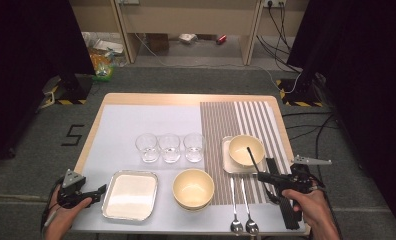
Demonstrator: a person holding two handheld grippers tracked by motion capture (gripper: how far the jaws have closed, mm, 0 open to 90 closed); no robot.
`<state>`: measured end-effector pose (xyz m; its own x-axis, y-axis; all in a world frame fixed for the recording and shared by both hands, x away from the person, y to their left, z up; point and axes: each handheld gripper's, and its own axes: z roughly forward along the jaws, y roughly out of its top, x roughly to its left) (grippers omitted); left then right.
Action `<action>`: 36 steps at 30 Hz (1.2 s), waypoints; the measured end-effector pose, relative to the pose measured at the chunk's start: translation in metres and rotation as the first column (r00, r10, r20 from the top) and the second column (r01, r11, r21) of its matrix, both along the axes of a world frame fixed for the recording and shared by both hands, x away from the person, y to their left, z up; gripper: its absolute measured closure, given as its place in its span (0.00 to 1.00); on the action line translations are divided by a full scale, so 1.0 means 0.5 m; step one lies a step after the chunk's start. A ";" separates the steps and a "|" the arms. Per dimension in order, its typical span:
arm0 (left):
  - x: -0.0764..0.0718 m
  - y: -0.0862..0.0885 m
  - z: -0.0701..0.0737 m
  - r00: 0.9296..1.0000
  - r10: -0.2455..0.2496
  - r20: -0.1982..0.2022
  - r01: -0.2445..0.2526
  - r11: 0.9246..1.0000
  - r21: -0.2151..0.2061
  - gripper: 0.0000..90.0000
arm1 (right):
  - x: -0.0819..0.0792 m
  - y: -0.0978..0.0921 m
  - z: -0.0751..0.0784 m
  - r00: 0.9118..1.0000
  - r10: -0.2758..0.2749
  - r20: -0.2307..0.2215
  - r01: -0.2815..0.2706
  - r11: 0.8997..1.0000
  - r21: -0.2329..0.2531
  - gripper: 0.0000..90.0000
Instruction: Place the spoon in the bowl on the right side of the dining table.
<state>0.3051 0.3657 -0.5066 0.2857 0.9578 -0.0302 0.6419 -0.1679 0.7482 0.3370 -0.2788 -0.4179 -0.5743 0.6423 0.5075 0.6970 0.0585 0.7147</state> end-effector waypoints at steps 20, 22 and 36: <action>0.000 0.000 0.000 1.000 -0.001 -0.002 0.001 1.000 0.000 0.16 | 0.108 0.030 0.062 0.998 -0.015 0.056 0.014 1.000 0.012 1.00; 0.000 0.001 0.000 1.000 -0.003 -0.004 0.003 1.000 -0.002 0.16 | 0.120 0.038 0.066 0.999 -0.015 0.049 0.015 1.000 0.006 1.00; 0.000 0.000 0.000 1.000 0.002 0.003 -0.002 1.000 0.001 0.16 | 0.186 0.062 0.069 0.999 -0.028 0.025 0.028 1.000 -0.005 1.00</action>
